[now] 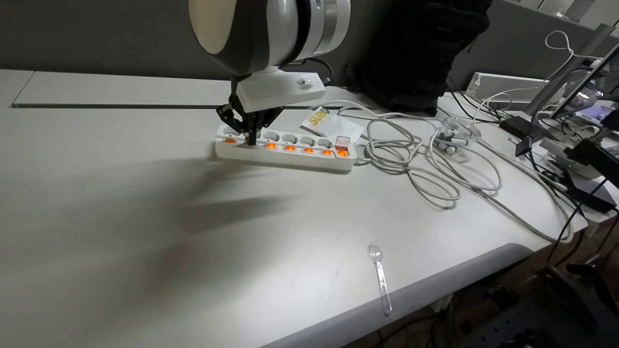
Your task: Turn on the second switch from the left
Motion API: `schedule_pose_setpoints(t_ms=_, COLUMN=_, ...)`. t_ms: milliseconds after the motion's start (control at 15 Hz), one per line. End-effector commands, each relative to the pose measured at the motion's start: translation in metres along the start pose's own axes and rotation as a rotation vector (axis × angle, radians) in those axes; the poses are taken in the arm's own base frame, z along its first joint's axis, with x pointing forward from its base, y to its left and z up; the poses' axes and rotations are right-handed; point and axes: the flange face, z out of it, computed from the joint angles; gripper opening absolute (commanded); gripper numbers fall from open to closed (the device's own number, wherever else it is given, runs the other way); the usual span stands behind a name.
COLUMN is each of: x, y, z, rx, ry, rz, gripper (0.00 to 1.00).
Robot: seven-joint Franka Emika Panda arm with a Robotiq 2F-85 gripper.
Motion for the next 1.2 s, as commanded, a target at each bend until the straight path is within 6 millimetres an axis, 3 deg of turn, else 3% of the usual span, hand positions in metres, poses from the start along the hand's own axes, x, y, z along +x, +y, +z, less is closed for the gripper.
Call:
schedule_pose_setpoints(t_ms=0, x=0.004, y=0.000, z=0.002, rx=0.004, ry=-0.006, rz=0.020, gripper=0.00)
schedule_pose_setpoints(t_ms=800, x=0.025, y=0.001, z=0.021, rx=-0.056, ry=-0.168, rz=0.004, gripper=0.00)
schedule_pose_setpoints(t_ms=1133, x=0.026, y=-0.014, z=0.003, rx=-0.029, ry=-0.132, rz=-0.001, gripper=0.00)
